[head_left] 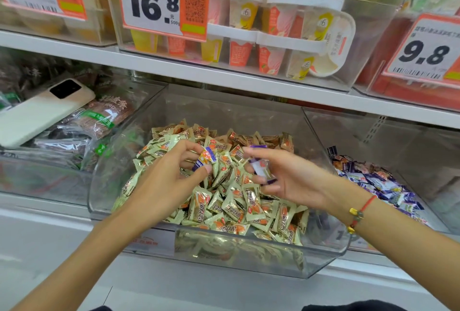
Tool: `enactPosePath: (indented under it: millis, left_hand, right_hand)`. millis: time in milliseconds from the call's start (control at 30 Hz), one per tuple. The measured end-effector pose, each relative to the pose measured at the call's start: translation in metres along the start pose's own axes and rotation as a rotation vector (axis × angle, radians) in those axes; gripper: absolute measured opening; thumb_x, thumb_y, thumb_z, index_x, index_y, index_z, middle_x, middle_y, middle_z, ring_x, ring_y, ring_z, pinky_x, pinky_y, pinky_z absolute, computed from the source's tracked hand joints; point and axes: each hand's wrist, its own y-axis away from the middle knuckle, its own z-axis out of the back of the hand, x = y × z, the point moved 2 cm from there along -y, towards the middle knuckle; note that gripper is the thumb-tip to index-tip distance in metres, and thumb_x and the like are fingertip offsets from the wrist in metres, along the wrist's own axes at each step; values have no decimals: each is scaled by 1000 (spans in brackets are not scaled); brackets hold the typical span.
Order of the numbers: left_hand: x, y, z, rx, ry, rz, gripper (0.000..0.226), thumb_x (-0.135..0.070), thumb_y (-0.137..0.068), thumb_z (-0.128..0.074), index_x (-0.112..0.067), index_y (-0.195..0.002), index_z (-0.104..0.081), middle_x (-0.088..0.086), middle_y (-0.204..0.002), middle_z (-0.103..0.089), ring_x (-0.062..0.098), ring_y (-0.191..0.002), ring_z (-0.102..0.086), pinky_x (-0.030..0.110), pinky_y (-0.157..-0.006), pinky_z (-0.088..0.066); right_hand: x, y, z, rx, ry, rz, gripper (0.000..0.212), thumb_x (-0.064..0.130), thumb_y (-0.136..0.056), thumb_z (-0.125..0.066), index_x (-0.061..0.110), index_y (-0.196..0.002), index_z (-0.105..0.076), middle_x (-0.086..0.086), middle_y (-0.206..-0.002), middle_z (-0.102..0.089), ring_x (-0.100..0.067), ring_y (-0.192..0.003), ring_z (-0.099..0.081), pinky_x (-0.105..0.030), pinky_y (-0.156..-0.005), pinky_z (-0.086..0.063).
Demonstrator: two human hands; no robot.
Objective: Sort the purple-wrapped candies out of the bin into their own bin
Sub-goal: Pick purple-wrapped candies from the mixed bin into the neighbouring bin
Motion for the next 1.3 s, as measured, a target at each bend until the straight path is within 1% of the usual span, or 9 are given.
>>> enactPosePath:
  millis: [100,200,333,567,633,800,967,1067,1300]
  left_hand:
    - [-3,3,2,-53,-125,-66,26,-45,-87,-58,-38,-109,-47,-27,-105,-58,-6,-90,-57,32,-80,-49]
    - [-6,7,4,-88,-301,-192,27,-49,-89,-50,-41,-114,-43,-26,-115,-53,-3,-102,-50,27,-80,-41]
    - [-8,8,-2,152,-423,-284,34,-50,-93,-38,-39,-126,-39,-28,-122,-42,-3,-117,-42,21,-89,-37]
    - [3,0,-9,341,-532,-231,33,-47,-94,-47,-38,-126,-44,-22,-121,-50,2,-117,-41,25,-99,-36]
    - [6,0,-9,320,-544,-204,34,-46,-94,-50,-37,-126,-45,-20,-119,-52,5,-116,-42,28,-97,-38]
    - [8,-1,-9,249,-586,-189,36,-48,-95,-47,-38,-129,-44,-18,-119,-56,10,-116,-45,27,-91,-39]
    - [8,0,-5,162,-557,-172,33,-48,-94,-48,-40,-126,-46,-20,-121,-59,11,-114,-52,34,-90,-46]
    - [6,0,-5,159,-552,-174,33,-46,-94,-49,-39,-126,-47,-20,-120,-59,10,-112,-53,32,-88,-46]
    - [2,1,-4,172,-552,-158,33,-47,-94,-49,-40,-126,-47,-22,-121,-57,6,-99,-59,27,-82,-47]
  right_hand:
    - [-2,-15,-1,-106,784,161,45,52,-86,-60,11,-68,-56,2,-58,-48,-12,-49,-40,-18,-51,-35]
    - [-15,-27,-11,-17,1538,342,33,48,-90,-58,21,-108,-63,4,-81,-65,-11,-68,-56,-25,-64,-41]
    - [-21,-18,-14,212,1908,188,40,33,-95,-55,26,-134,-49,4,-79,-56,-20,-77,-52,-29,-58,-35]
    - [5,17,-2,475,1843,-168,49,13,-95,-51,40,-136,-49,24,-83,-57,7,-64,-50,-24,-72,-44]
    - [12,21,6,425,1791,-142,47,15,-96,-51,41,-135,-50,22,-116,-61,7,-70,-54,-27,-84,-47]
    - [5,3,2,76,1750,256,28,32,-96,-55,44,-120,-61,16,-107,-68,-3,-97,-61,-25,-71,-46]
    - [-29,-34,-9,118,1956,375,47,40,-86,-67,29,-130,-56,9,-84,-62,-18,-85,-56,-24,-53,-23]
    - [-35,-44,-11,124,2064,496,26,36,-84,-69,19,-103,-63,8,-60,-38,-17,-66,-44,-24,-49,-21]
    - [-9,-41,12,215,1755,329,28,40,-93,-58,29,-116,-67,6,-100,-67,-3,-68,-47,-26,-56,-37]
